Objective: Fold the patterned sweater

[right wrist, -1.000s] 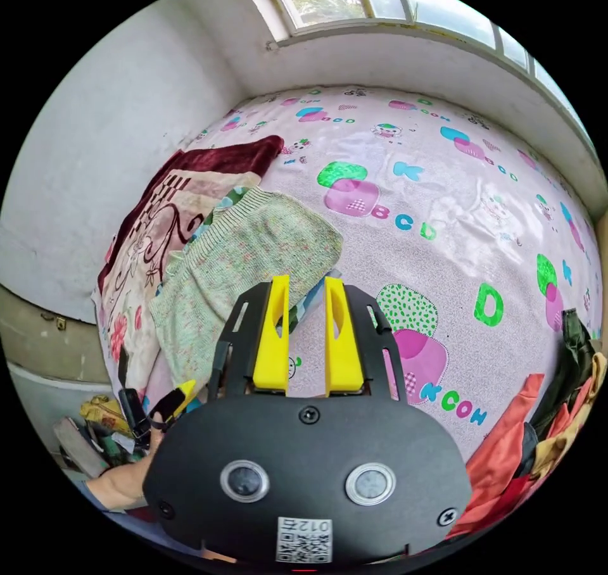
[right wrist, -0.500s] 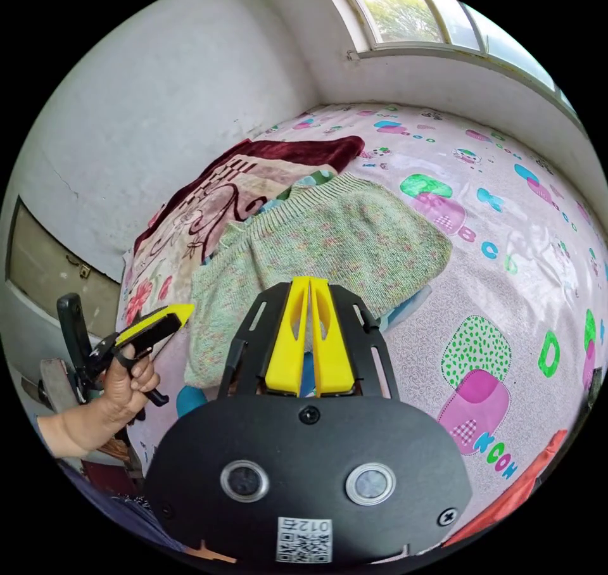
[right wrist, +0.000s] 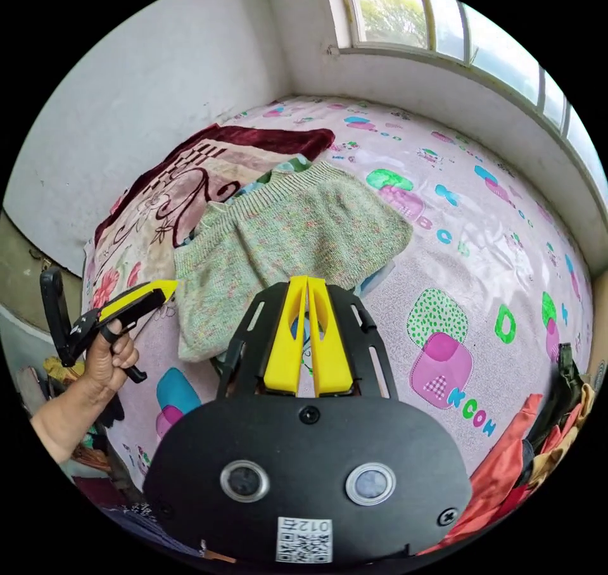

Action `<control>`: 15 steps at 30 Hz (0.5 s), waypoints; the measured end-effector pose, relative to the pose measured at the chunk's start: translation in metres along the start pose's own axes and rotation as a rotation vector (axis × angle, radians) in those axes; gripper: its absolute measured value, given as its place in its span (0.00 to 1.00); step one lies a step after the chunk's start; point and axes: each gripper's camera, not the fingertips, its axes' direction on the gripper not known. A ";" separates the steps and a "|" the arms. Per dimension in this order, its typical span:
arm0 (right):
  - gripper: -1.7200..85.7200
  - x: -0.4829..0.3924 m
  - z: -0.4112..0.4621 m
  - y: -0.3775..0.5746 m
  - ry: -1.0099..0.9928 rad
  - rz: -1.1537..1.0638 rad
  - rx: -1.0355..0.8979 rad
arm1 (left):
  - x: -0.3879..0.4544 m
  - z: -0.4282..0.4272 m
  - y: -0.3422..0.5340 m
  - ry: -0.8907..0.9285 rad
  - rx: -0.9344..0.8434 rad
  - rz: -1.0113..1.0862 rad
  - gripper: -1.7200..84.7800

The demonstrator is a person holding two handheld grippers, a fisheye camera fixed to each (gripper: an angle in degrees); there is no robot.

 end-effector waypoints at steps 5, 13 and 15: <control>0.02 -0.011 -0.101 0.097 0.088 -0.112 0.080 | 0.062 -0.065 0.072 0.082 0.100 0.128 0.02; 0.03 0.000 -0.261 0.292 0.219 0.018 0.102 | 0.198 -0.146 0.224 0.234 0.017 0.352 0.02; 0.04 0.003 -0.296 0.327 0.263 0.054 0.123 | 0.226 -0.160 0.248 0.289 -0.012 0.393 0.02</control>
